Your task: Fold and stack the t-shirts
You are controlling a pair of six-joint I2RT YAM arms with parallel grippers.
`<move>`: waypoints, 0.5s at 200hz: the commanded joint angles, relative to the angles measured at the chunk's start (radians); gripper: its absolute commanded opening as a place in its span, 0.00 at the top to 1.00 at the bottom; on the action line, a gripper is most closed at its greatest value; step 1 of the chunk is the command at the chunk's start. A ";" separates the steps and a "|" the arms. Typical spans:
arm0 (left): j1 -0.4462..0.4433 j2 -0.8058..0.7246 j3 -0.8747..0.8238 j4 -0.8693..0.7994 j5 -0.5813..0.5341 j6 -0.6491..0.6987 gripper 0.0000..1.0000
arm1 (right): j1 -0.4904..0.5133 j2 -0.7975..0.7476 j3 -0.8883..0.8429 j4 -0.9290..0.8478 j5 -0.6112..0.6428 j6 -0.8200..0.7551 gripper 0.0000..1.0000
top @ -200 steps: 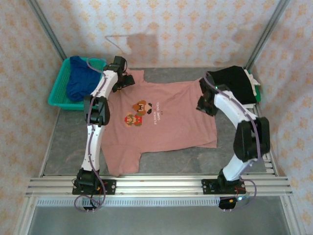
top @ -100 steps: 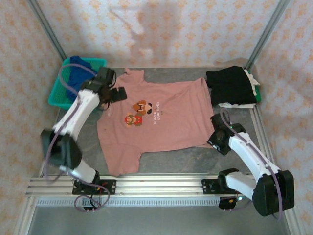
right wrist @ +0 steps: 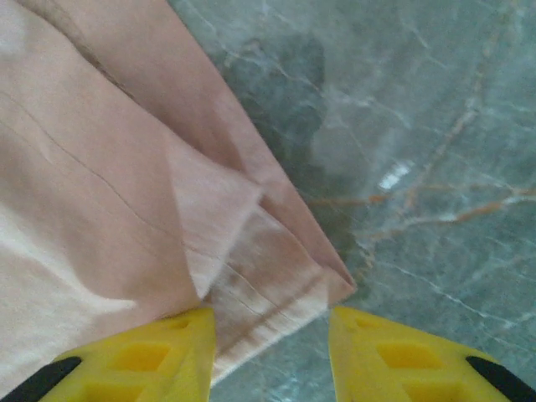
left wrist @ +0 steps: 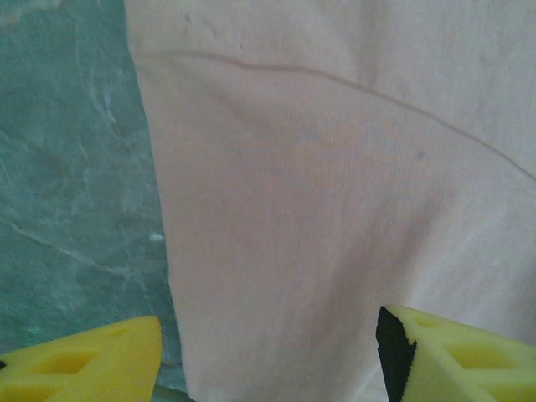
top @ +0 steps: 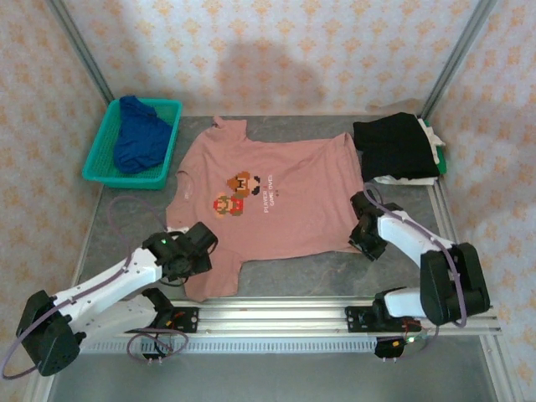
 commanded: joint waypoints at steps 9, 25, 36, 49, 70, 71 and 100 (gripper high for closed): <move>-0.096 0.038 -0.068 0.012 -0.032 -0.195 0.30 | -0.008 0.041 0.032 0.073 0.019 -0.007 0.62; -0.126 0.078 -0.096 0.076 0.001 -0.206 0.29 | -0.008 0.044 0.033 0.073 0.035 -0.006 0.68; -0.153 0.103 -0.101 0.102 0.002 -0.217 0.30 | -0.009 0.039 0.031 0.073 0.047 -0.006 0.72; -0.166 0.129 -0.105 0.137 0.011 -0.213 0.39 | -0.008 0.026 0.026 0.071 0.051 -0.010 0.77; -0.170 0.153 -0.106 0.157 0.020 -0.196 0.65 | -0.008 -0.004 0.036 0.032 0.066 -0.016 0.88; -0.170 0.153 -0.106 0.157 0.020 -0.196 0.67 | -0.008 -0.006 0.037 0.029 0.067 -0.015 0.89; -0.170 0.087 -0.071 0.106 -0.004 -0.168 0.95 | -0.008 -0.090 0.058 -0.062 0.093 -0.019 0.99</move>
